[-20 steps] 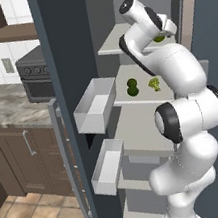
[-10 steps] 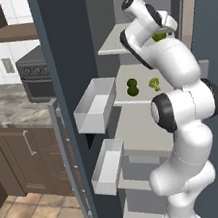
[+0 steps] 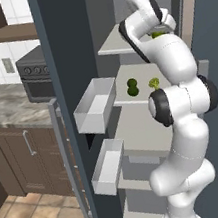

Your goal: Take the limes from the highest rack and move them to the second highest rack where the broccoli and lime are located, to maximize freezer space. Close the freezer door after rearranging.

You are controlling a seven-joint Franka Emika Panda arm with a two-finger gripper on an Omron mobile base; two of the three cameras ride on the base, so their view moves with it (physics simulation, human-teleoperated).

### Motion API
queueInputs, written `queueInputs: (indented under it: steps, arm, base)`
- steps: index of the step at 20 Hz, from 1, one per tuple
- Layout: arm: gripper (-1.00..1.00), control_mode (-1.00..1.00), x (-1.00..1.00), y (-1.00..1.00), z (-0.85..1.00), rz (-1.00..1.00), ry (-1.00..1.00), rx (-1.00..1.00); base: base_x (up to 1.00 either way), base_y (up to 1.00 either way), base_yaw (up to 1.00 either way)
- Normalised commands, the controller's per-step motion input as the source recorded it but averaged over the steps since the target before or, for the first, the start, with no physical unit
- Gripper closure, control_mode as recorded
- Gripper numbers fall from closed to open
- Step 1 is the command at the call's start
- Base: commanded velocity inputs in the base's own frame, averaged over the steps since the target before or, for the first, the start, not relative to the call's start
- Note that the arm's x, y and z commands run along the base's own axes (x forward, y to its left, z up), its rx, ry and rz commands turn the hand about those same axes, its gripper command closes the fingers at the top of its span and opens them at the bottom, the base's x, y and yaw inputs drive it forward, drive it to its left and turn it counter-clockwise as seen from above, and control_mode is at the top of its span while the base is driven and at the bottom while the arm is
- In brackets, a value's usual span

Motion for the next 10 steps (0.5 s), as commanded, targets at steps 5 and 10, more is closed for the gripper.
queueInputs:
  steps: [5,10]
  arm:
    - [-1.00,-1.00,0.25,-0.02,-0.14,0.13,-0.07,0.08]
    - [-1.00,-1.00,0.21,-0.07,-0.20,0.15,-0.15,0.05]
  base:
    - [0.00,0.00,0.00]
    - [0.00,0.00,0.00]
